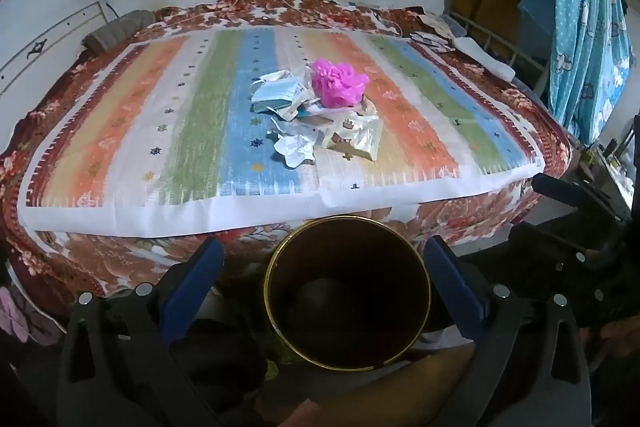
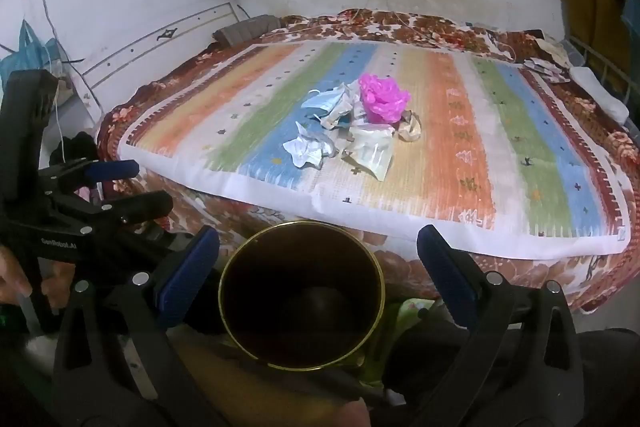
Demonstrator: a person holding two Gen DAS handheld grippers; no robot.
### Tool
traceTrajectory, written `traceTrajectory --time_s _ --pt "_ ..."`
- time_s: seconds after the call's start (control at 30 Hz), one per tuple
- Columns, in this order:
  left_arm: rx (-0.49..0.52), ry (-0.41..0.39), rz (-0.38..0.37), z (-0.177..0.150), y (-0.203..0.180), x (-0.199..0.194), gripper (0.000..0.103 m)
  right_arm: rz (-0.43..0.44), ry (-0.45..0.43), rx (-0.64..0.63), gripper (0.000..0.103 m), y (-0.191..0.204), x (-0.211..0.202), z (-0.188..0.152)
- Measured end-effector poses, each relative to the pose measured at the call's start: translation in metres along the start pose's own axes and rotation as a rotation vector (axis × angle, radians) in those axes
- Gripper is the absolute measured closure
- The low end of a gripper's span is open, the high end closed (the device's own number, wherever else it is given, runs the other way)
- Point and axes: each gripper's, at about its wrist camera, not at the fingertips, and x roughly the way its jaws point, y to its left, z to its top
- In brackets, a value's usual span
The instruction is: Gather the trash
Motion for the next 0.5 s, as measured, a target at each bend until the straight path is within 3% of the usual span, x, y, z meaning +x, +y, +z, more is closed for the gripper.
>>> traceTrajectory --time_s 0.43,0.5 --pt "-0.029 -0.032 -0.013 0.0041 0.0032 -0.0031 0.005 0.018 -0.003 0.012 0.008 -0.0006 0.0002 -0.0016" --pt "-0.023 -0.008 -0.025 0.0061 0.0018 -0.0003 0.005 0.020 0.003 0.007 0.008 -0.0002 0.0009 0.0001"
